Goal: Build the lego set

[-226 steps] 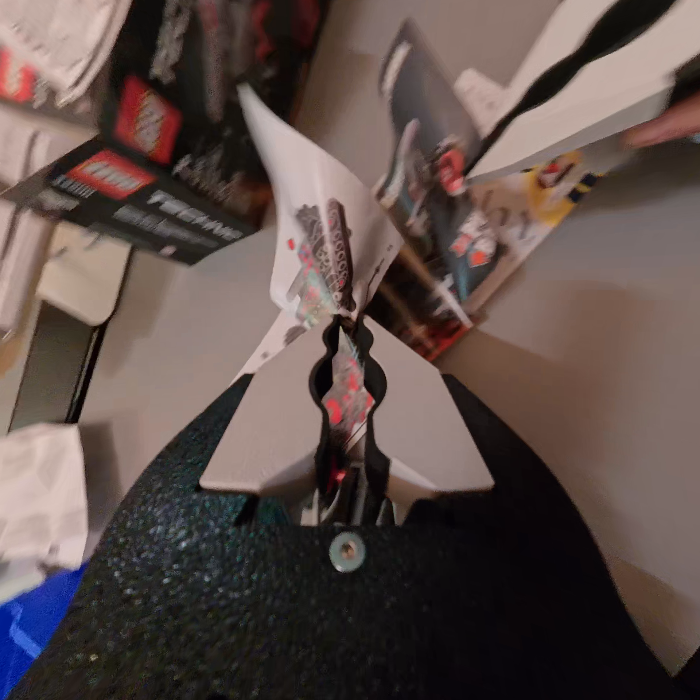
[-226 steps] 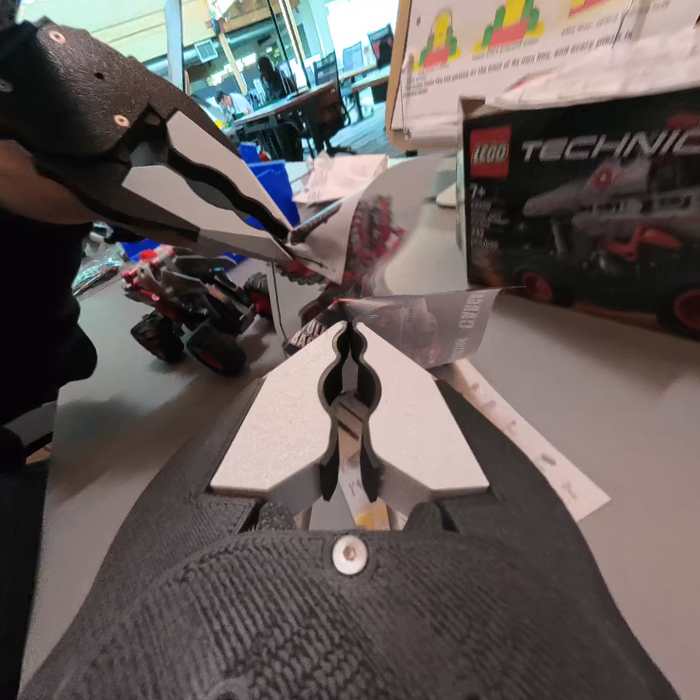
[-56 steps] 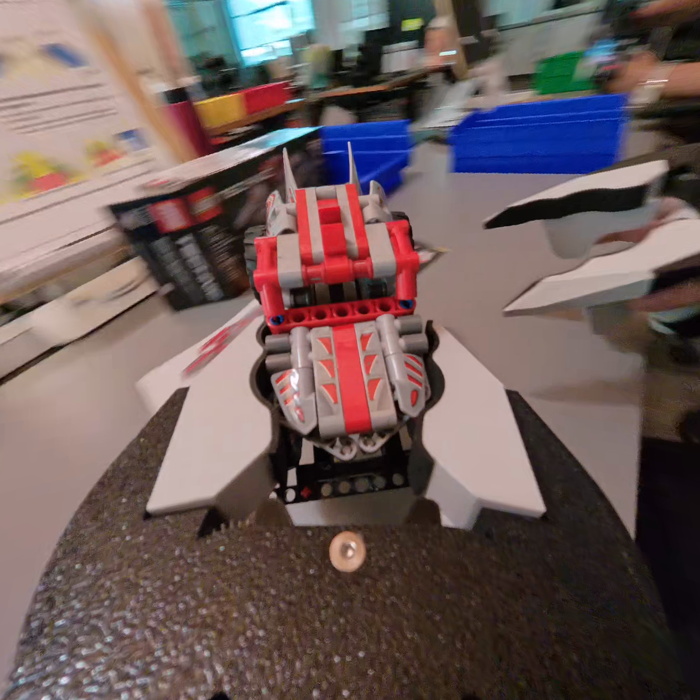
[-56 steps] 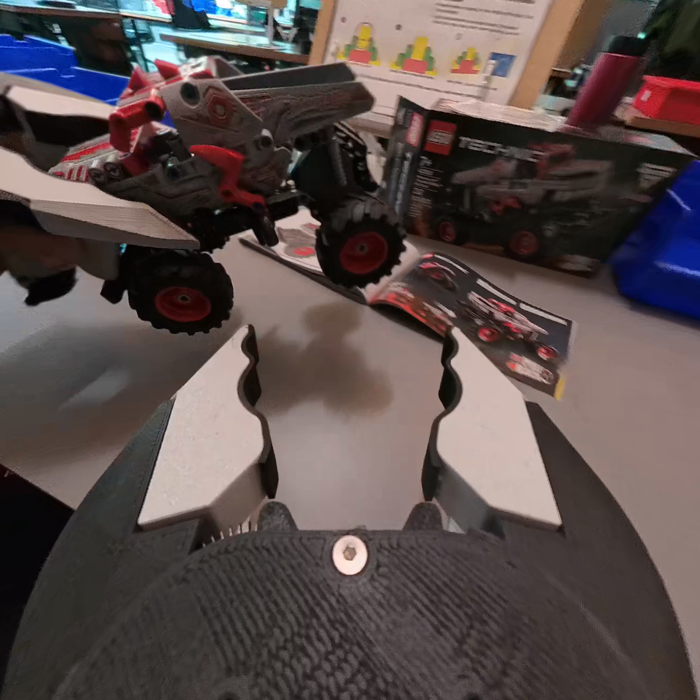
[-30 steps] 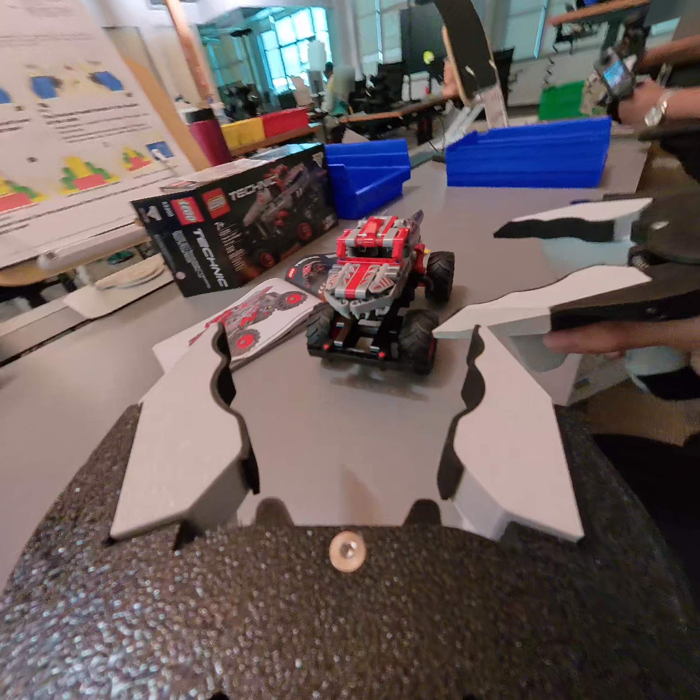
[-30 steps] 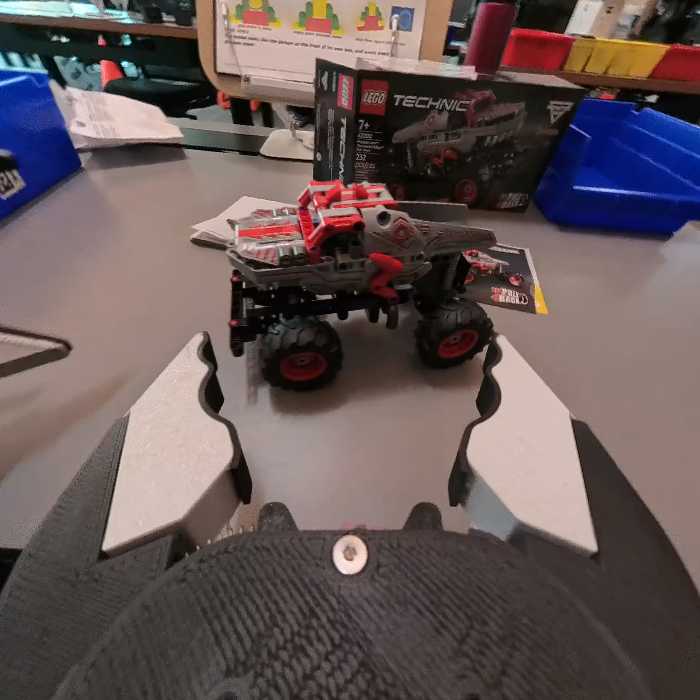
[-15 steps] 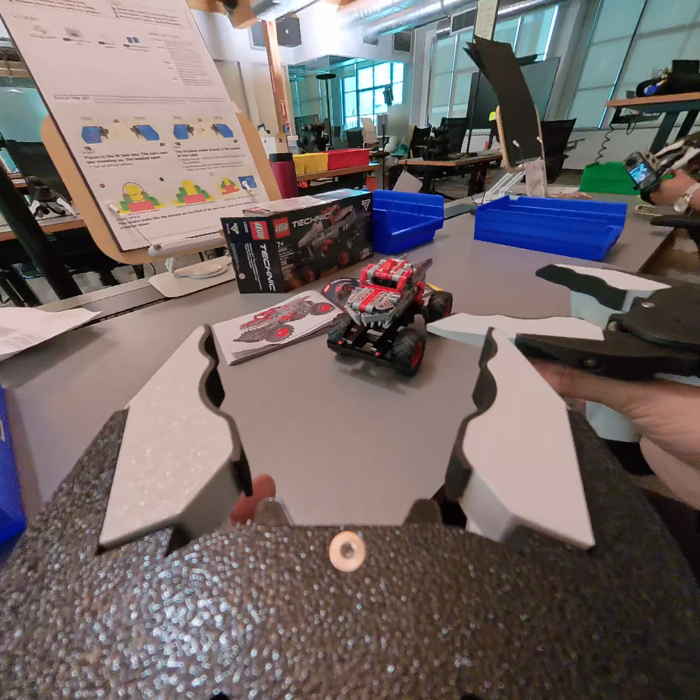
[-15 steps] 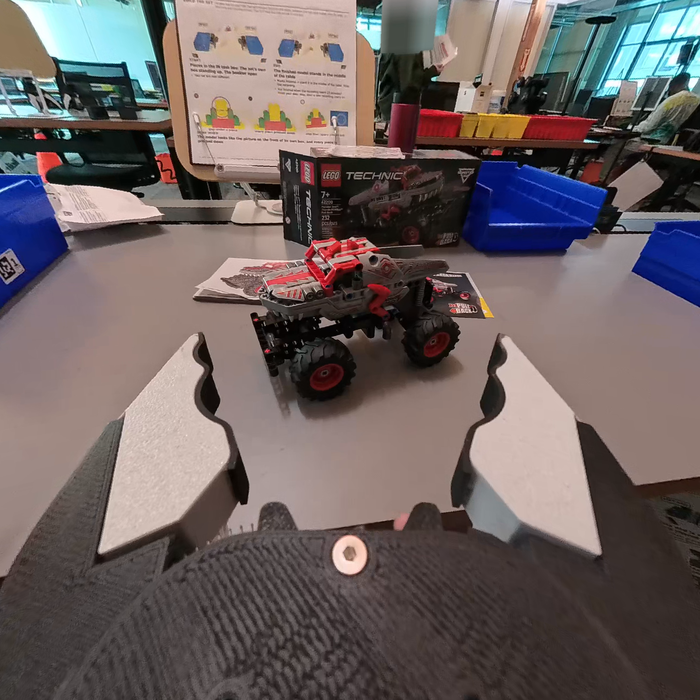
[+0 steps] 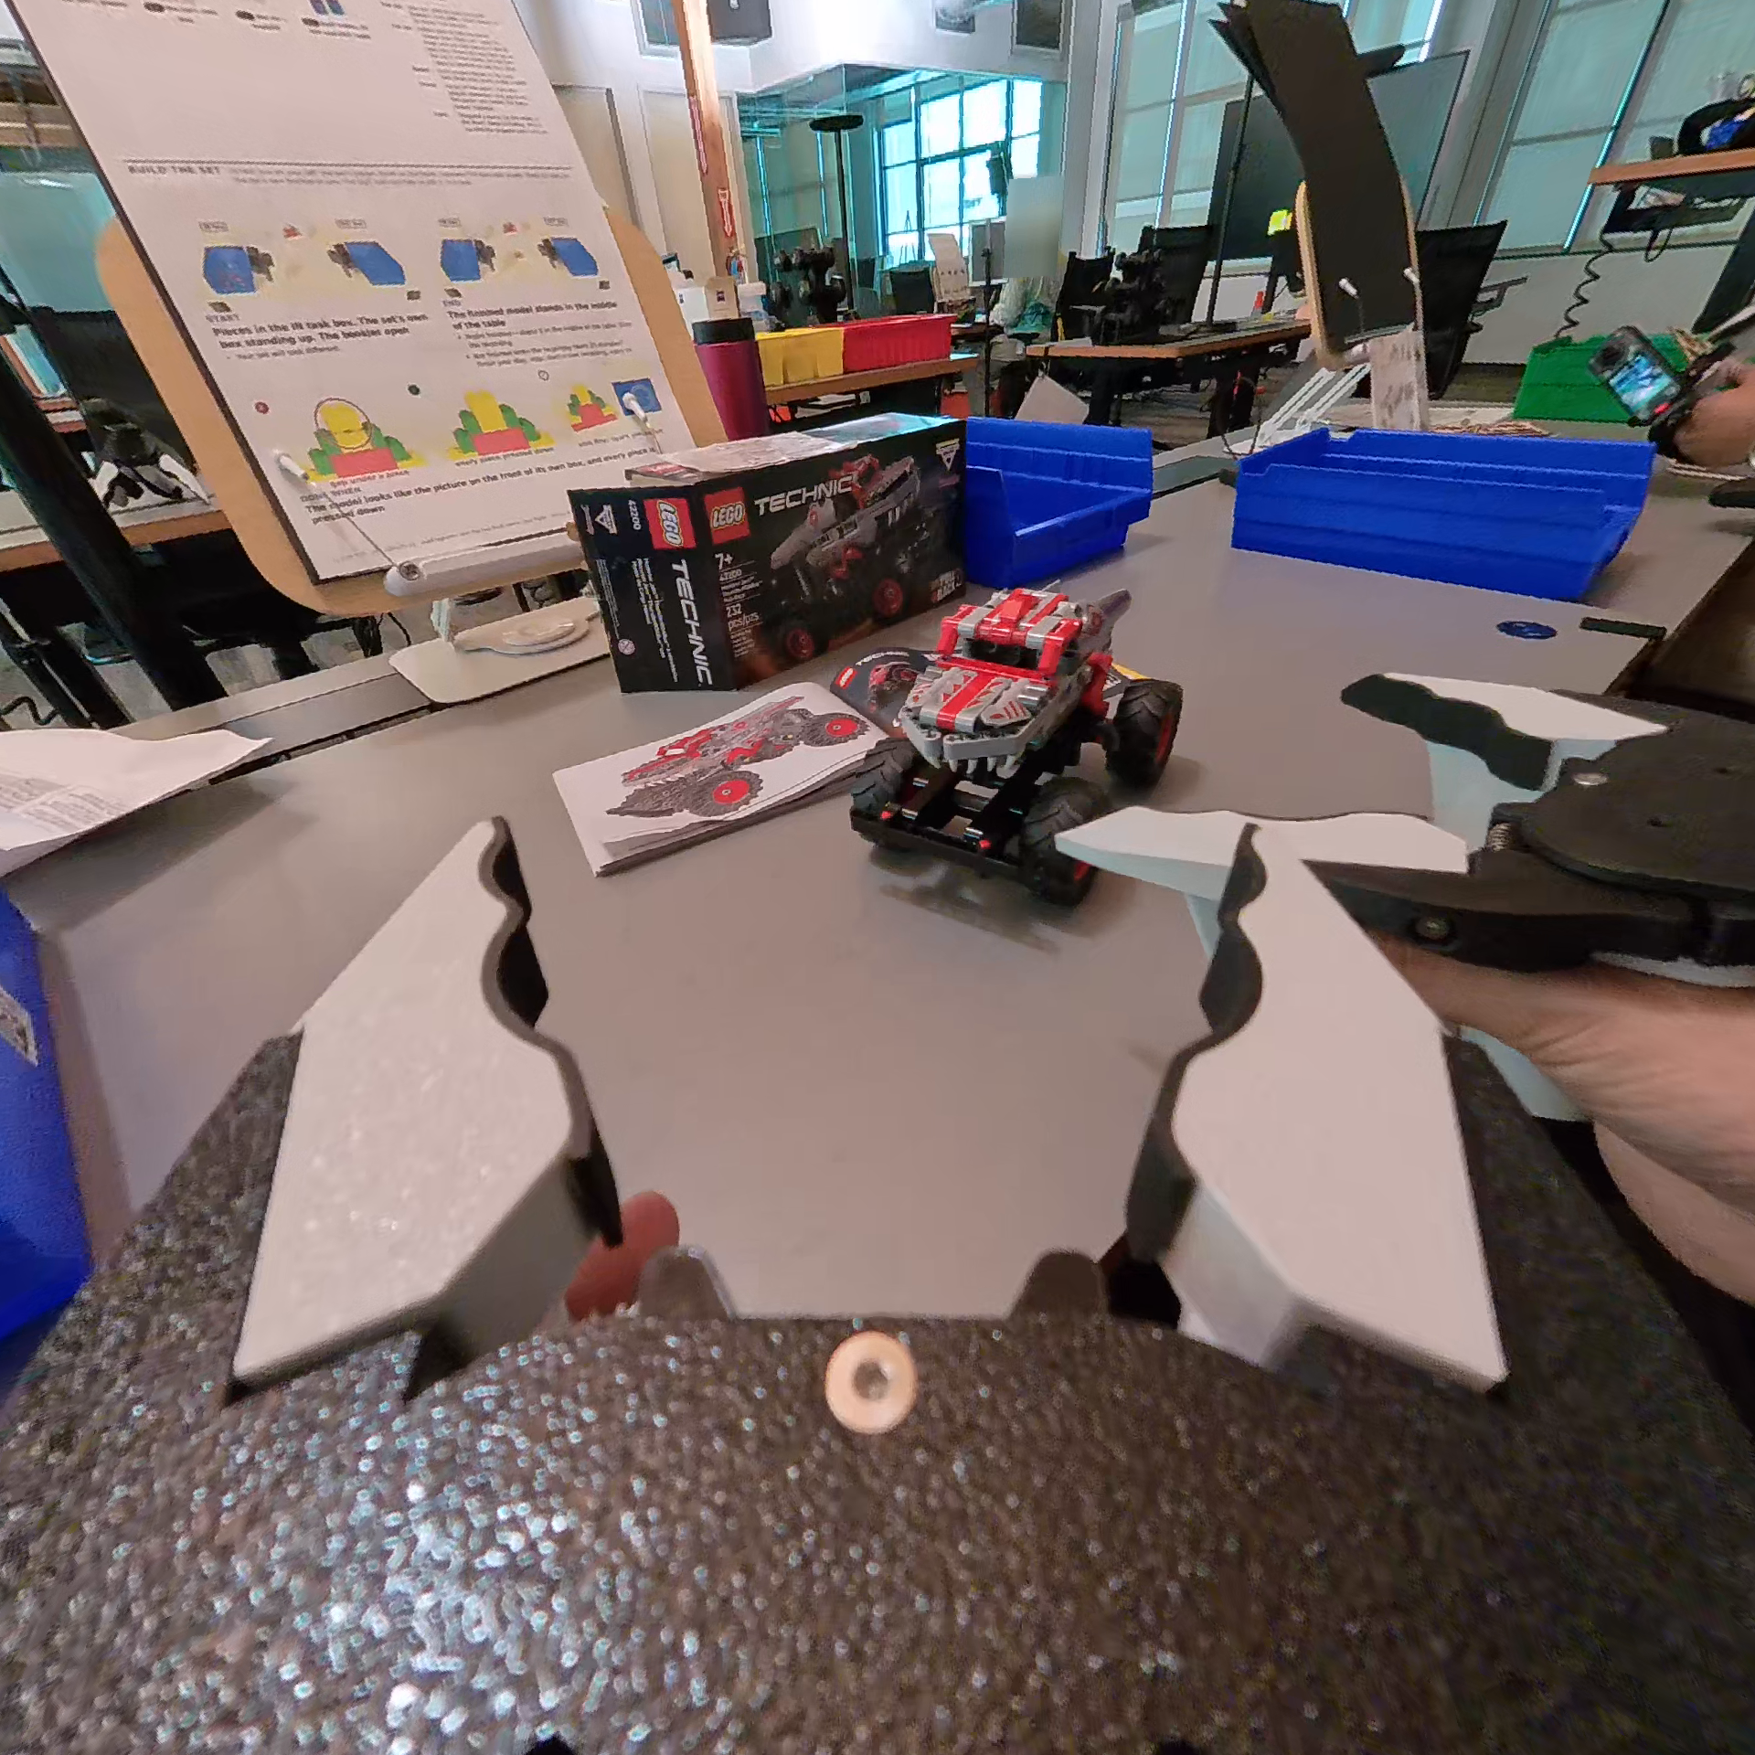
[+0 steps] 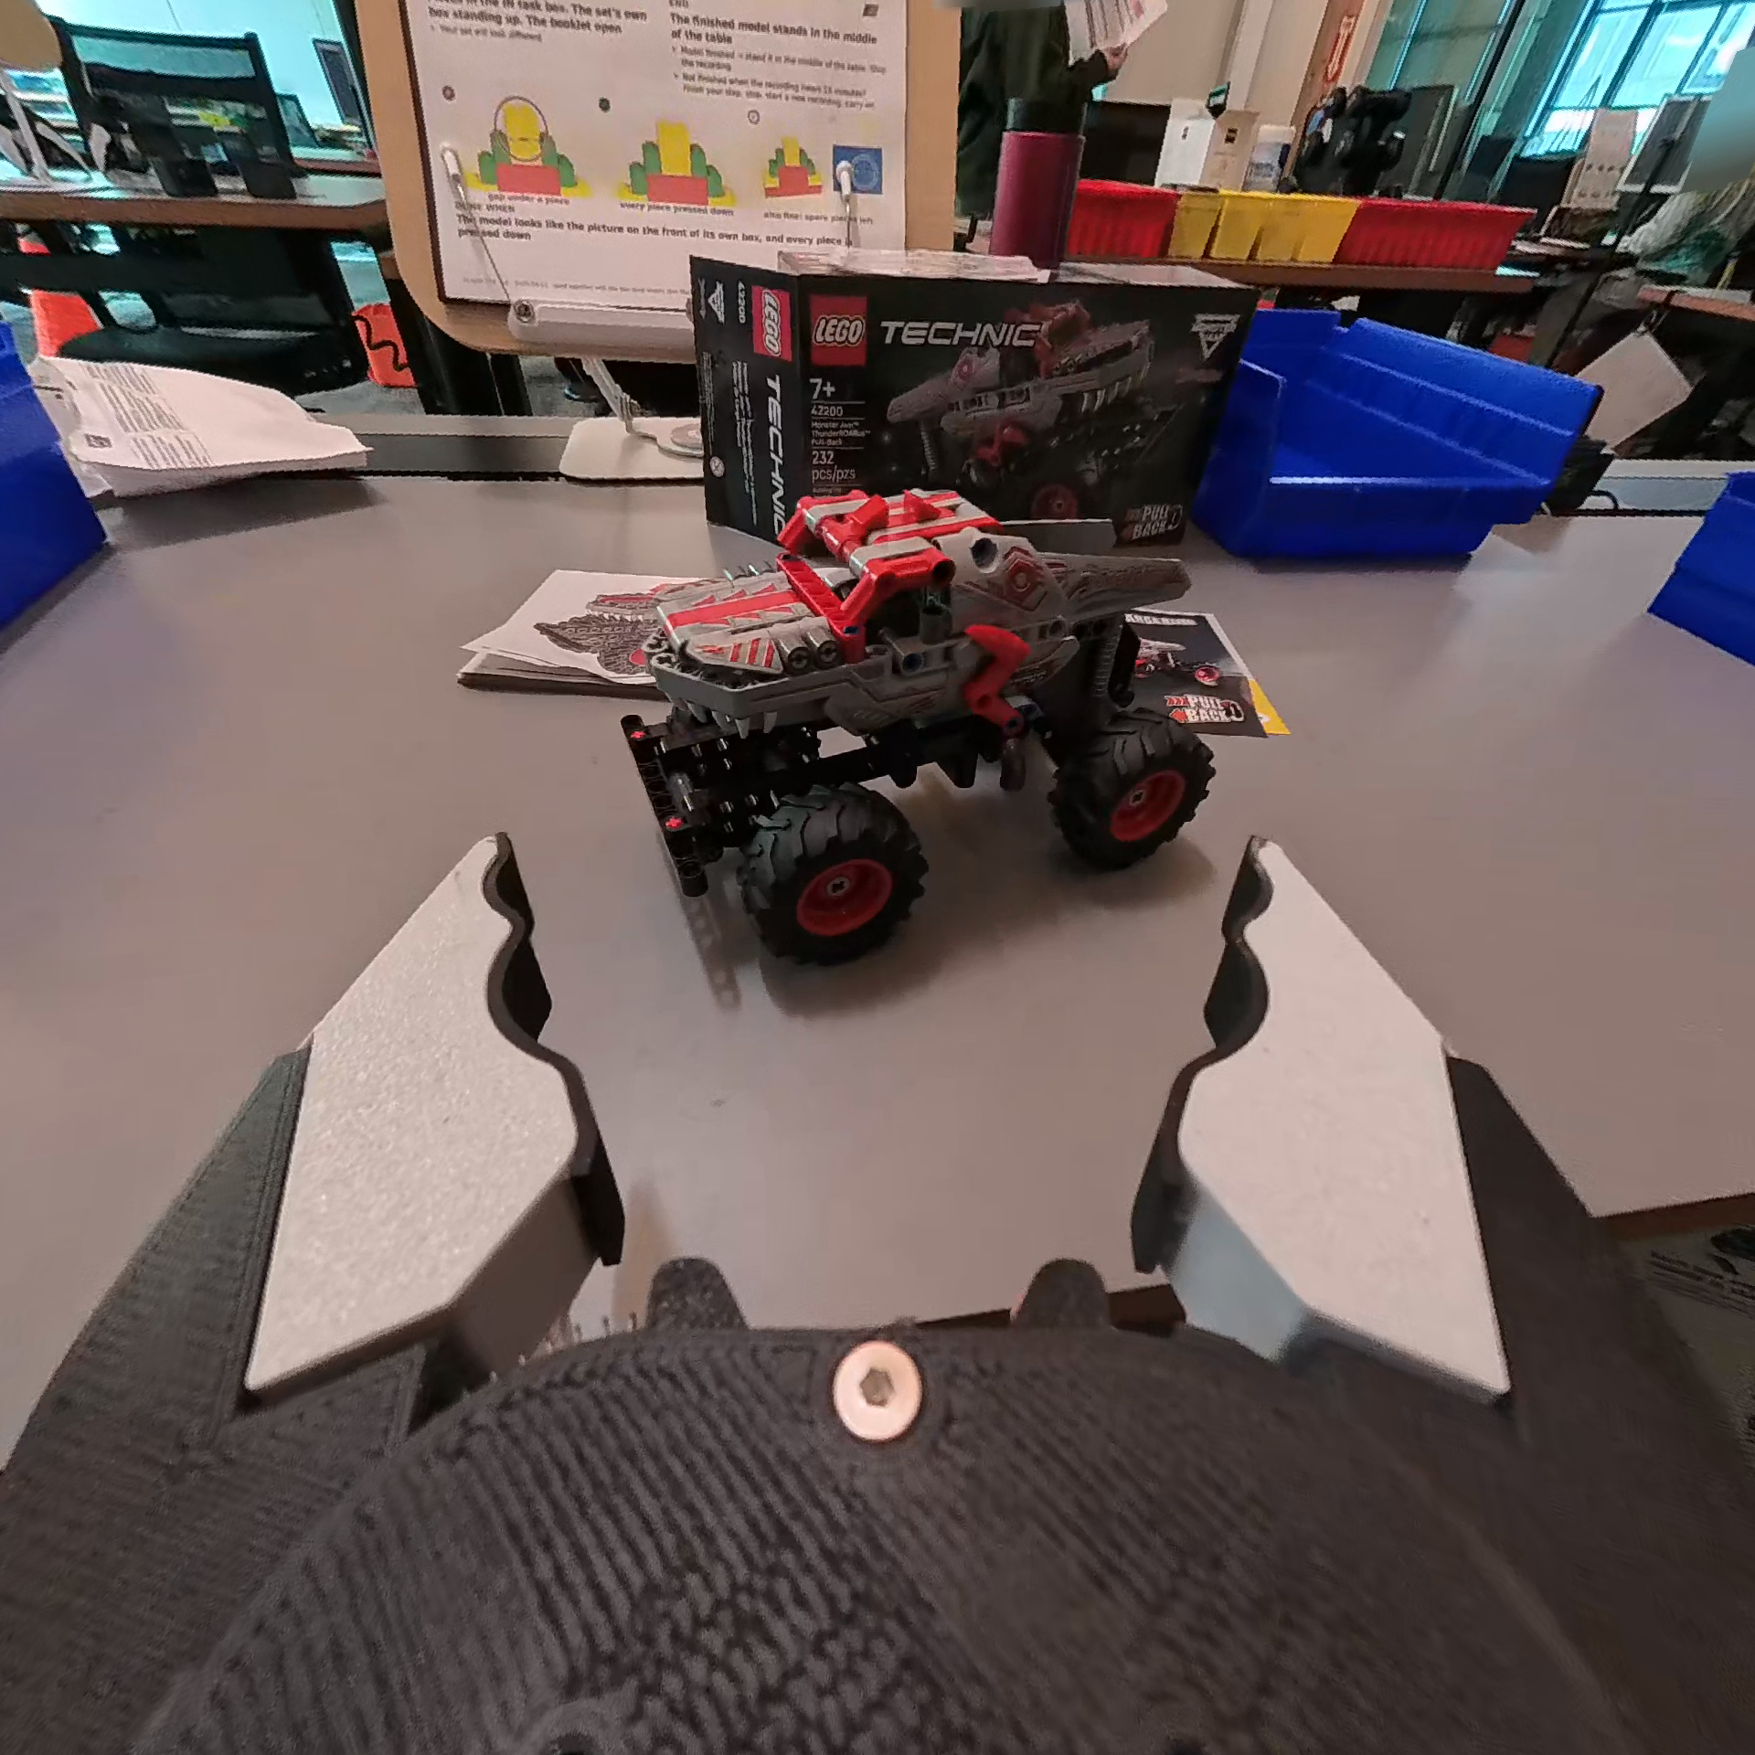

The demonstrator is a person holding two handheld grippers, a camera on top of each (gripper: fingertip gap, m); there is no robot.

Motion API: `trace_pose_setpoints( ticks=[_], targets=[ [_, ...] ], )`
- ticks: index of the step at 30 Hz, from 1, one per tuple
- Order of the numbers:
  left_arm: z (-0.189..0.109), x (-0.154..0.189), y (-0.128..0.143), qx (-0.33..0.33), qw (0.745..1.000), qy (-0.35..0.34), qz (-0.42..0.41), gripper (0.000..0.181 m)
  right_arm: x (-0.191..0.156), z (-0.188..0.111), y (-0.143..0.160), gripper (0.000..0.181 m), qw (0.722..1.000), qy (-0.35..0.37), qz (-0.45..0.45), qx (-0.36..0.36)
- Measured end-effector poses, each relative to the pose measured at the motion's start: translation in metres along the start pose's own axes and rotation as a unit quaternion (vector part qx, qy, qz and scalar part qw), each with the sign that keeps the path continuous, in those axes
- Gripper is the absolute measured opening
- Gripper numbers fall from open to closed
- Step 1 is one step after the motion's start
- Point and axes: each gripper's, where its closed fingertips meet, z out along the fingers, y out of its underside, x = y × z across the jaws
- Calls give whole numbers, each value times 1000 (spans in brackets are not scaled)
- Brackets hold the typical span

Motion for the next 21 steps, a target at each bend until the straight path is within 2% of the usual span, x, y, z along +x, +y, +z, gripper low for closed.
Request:
trace_pose_setpoints(
  ticks=[13, 21],
  targets=[
    [4, -18, 18, -26, 999, -24, 18, 143, -22, 32, 4, 144, 999, 3, 27, -25],
    [-1, -35, 20, -25, 999, -36, 6, 144, -36, 40, 10, 142, 998, 12, 35, -41]
  ],
)
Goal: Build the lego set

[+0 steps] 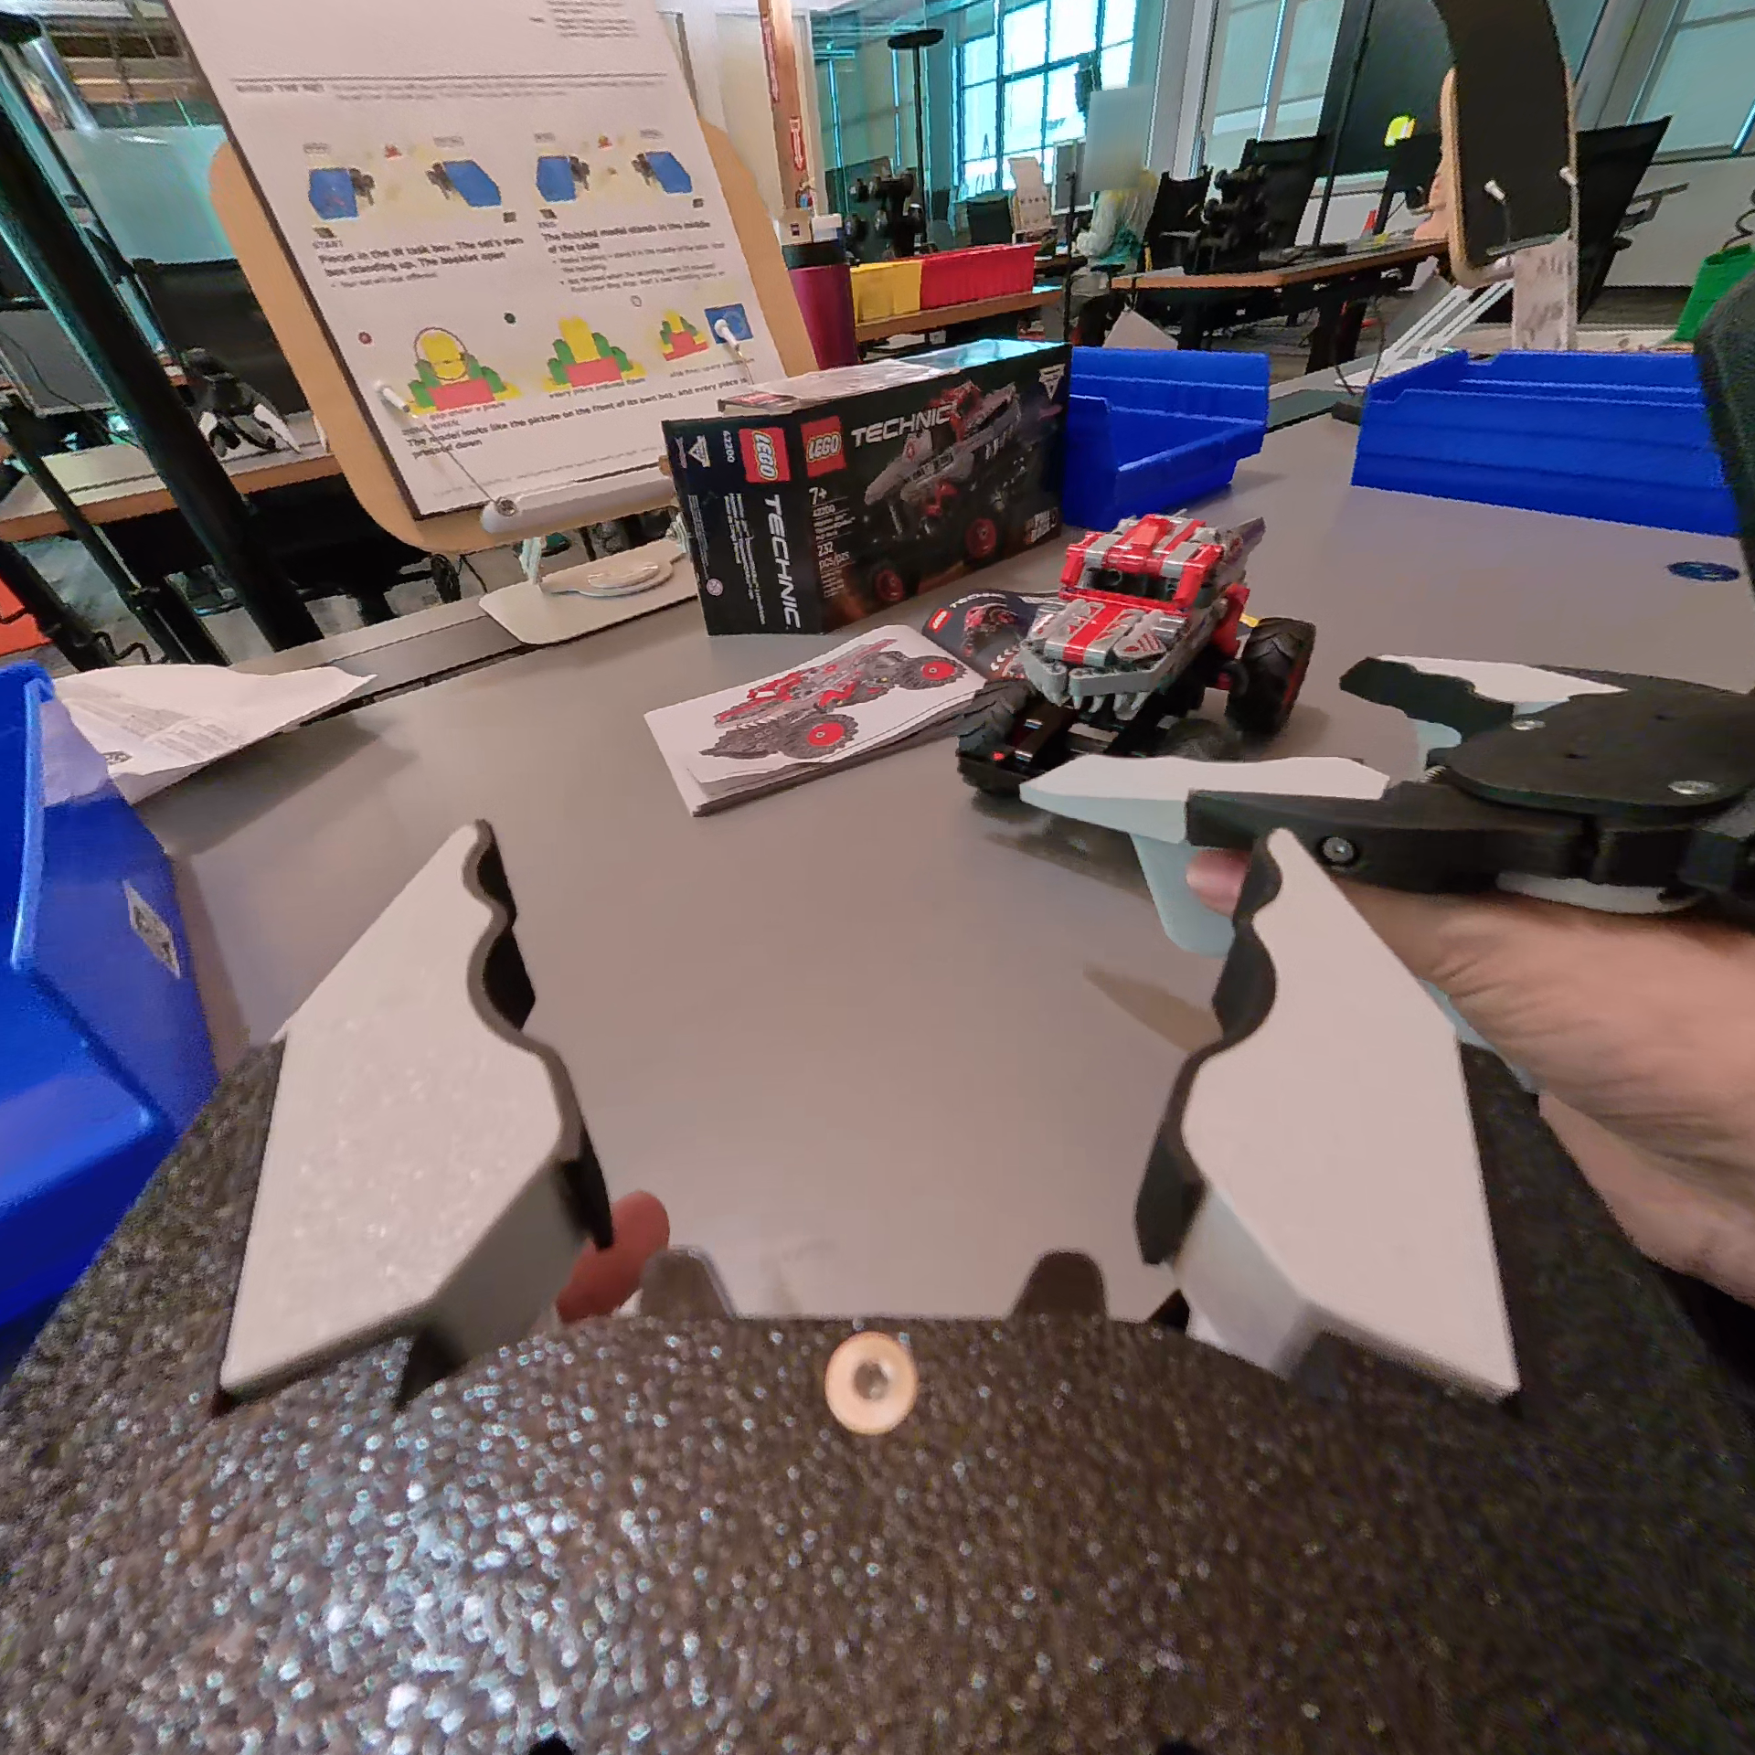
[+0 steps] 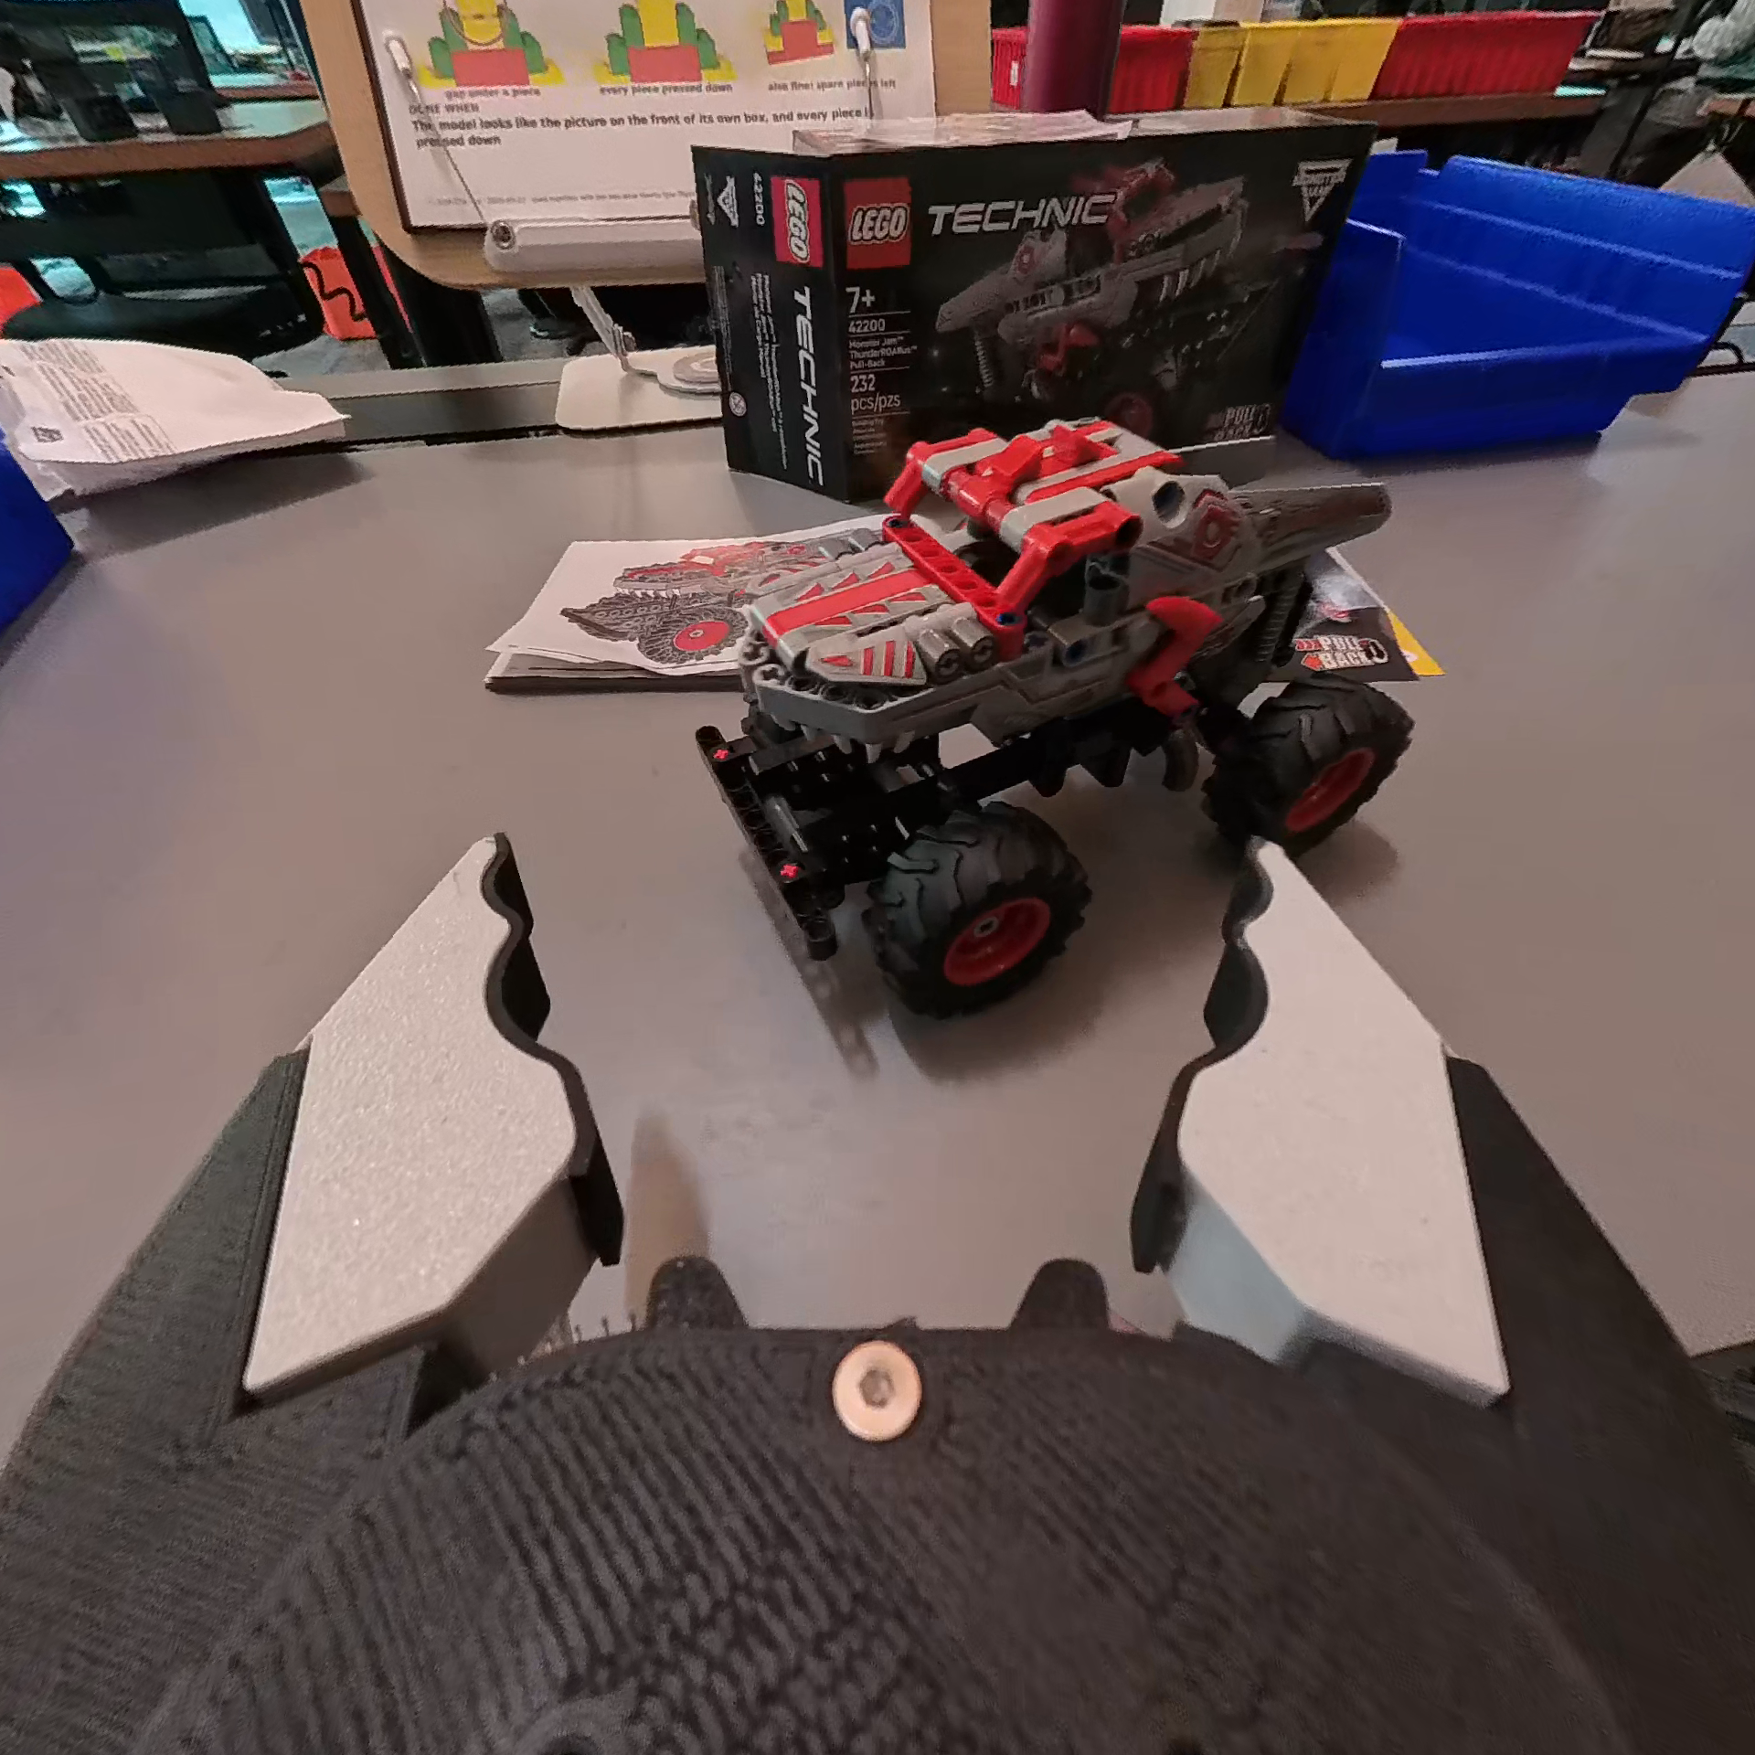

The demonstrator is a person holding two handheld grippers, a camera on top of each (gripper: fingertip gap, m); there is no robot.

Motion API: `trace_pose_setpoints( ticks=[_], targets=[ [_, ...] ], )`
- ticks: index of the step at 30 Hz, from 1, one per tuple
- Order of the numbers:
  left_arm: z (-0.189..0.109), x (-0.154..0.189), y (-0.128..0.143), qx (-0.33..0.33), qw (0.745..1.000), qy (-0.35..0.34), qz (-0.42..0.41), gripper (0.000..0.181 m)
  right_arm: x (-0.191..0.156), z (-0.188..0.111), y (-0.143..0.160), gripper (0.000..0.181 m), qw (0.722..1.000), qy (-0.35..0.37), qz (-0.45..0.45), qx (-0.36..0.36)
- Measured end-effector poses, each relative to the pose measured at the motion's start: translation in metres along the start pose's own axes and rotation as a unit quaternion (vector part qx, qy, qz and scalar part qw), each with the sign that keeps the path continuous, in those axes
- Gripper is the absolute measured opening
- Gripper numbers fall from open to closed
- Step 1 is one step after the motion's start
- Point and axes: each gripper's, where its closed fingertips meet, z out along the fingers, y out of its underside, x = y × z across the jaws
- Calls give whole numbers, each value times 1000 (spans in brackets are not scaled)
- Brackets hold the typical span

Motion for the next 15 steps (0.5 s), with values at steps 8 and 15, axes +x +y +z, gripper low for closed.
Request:
trace_pose_setpoints(
  ticks=[8, 15],
  targets=[
    [0, -2, 8, -14, 1000, 7, 10, 142, 3, -4, -1, 141, 1000, 5, -27, 7],
    [51, 34, -8, -46, 986, 139, 85, 89, 16, -10, 7, 141, 1000, -4, -29, 6]
  ],
)
